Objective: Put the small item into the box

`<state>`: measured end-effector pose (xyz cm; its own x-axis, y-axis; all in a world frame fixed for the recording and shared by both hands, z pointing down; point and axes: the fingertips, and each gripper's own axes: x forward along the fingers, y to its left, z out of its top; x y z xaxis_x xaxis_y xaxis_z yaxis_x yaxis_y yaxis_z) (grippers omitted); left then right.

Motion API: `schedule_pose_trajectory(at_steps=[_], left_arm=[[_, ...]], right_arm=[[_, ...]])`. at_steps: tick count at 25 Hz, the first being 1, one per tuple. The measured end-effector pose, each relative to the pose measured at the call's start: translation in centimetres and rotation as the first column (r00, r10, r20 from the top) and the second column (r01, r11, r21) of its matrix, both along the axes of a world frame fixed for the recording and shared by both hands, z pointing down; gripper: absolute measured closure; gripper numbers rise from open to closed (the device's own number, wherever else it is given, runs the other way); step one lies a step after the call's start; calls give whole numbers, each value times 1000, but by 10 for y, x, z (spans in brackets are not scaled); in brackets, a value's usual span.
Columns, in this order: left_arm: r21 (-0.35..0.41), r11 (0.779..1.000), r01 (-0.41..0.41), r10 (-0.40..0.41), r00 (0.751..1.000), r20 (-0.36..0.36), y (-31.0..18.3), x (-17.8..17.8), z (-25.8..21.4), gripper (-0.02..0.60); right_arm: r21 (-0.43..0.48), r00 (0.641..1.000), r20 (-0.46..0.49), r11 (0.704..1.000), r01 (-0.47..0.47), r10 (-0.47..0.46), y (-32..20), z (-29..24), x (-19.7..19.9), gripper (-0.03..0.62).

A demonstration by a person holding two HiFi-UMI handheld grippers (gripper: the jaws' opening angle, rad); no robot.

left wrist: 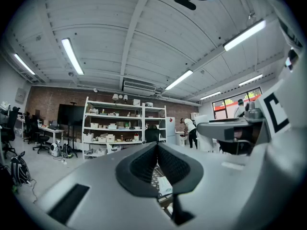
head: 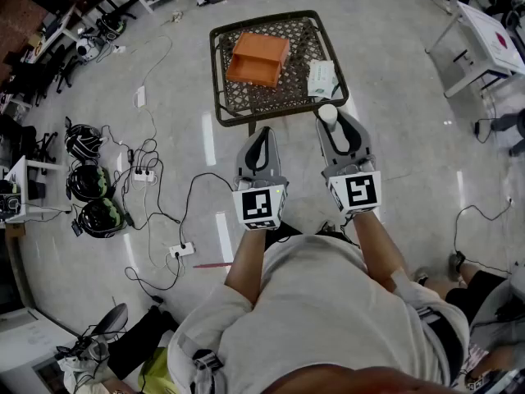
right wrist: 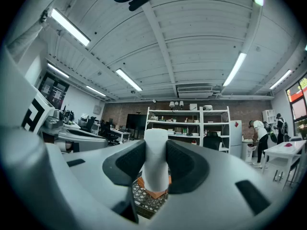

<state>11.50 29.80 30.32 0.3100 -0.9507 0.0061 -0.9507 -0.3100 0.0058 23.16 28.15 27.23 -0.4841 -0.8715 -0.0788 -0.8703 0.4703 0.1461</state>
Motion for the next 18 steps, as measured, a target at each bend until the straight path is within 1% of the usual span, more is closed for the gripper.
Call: schedule_pose_trajectory(at_steps=[7, 11, 14, 18], left_arm=[[-5, 1000, 1, -1, 1000, -18, -8, -33, 4, 571], [-5, 1000, -12, 11, 1000, -15, -16, -59, 1, 571], [4, 1000, -24, 24, 1000, -9, -22, -82, 0, 571], [2, 1000, -31, 31, 999, -9, -28, -122, 2, 571]], right_arm=[[4, 1000, -6, 1000, 24, -24, -6, 0, -39, 467], [5, 1000, -18, 1000, 17, -17, -16, -4, -68, 467], [6, 1000, -22, 1000, 19, -19, -22, -4, -96, 467], [11, 999, -33, 1000, 14, -14, -26, -2, -134, 467]])
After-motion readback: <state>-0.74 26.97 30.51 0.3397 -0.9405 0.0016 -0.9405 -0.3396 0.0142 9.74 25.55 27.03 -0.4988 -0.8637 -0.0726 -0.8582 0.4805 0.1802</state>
